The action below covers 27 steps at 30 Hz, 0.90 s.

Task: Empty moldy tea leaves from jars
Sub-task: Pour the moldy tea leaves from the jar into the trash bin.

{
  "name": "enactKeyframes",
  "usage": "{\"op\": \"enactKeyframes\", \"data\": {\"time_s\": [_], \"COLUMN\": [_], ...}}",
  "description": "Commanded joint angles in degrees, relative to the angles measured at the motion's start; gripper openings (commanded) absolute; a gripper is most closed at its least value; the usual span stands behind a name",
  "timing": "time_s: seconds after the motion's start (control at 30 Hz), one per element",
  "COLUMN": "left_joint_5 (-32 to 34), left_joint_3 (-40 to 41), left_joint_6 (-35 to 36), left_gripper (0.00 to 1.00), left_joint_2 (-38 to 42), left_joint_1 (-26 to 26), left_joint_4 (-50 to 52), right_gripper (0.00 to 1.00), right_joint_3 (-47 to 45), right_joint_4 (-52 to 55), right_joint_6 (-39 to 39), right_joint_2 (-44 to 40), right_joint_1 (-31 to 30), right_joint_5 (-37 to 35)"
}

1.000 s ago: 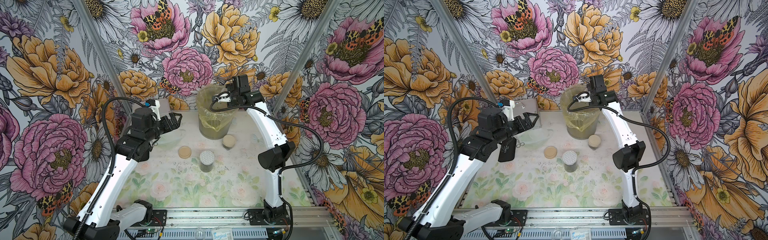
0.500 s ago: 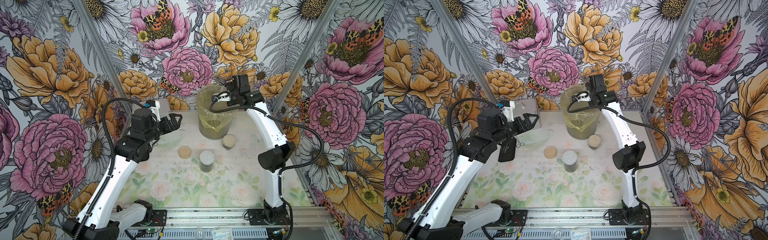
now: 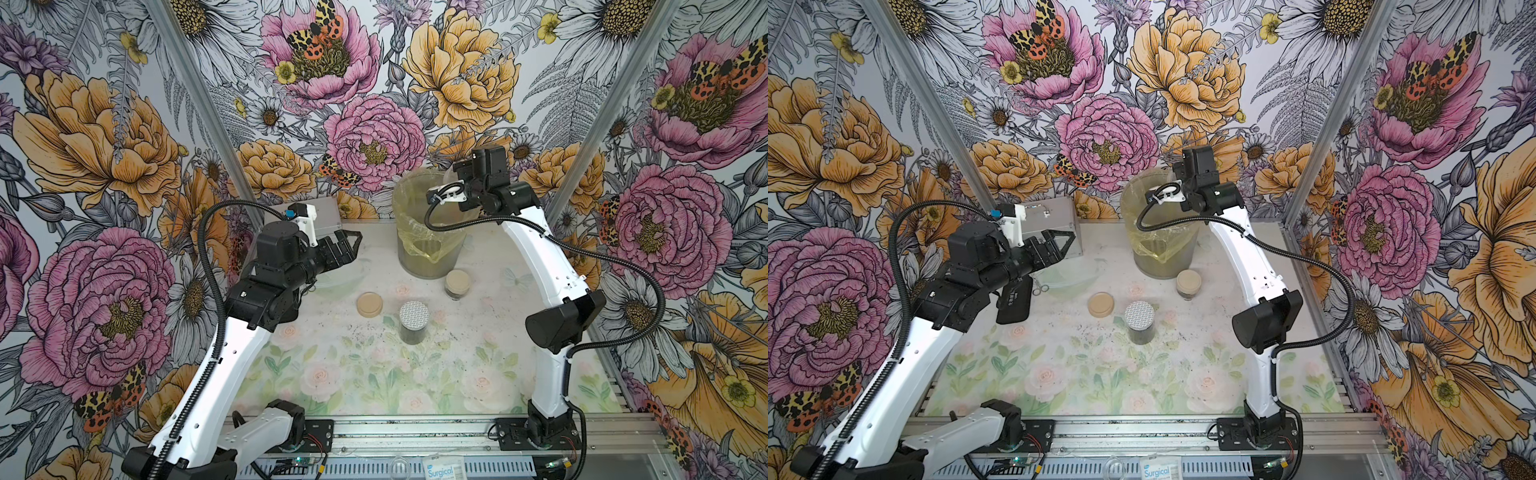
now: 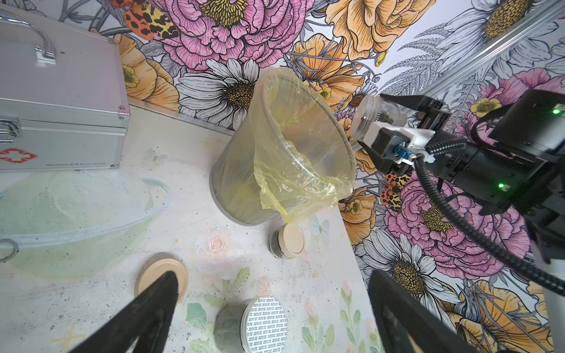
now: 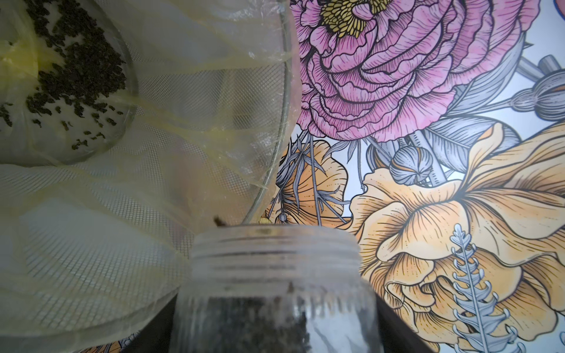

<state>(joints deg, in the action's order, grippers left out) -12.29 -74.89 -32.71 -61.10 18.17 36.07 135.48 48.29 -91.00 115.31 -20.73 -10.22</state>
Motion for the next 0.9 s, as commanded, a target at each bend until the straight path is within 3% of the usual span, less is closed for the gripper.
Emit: {"op": "enactKeyframes", "data": {"time_s": [0.0,0.87], "left_joint_5": [-2.8,-4.5], "left_joint_3": [0.7,3.0], "left_joint_6": [1.0,1.2], "left_gripper": [0.99,0.99], "left_joint_2": [0.8,2.3], "left_joint_1": [-0.6,-1.7], "left_joint_4": [-1.5,-1.5], "right_gripper": [0.00,0.00], "right_joint_3": [-2.3,-6.2], "right_joint_4": [-2.2,-1.5], "right_joint_6": [-1.4,-4.6], "right_joint_2": [-3.0,-2.7], "right_joint_1": [-0.4,-1.8], "right_joint_5": [0.4,0.9]}}
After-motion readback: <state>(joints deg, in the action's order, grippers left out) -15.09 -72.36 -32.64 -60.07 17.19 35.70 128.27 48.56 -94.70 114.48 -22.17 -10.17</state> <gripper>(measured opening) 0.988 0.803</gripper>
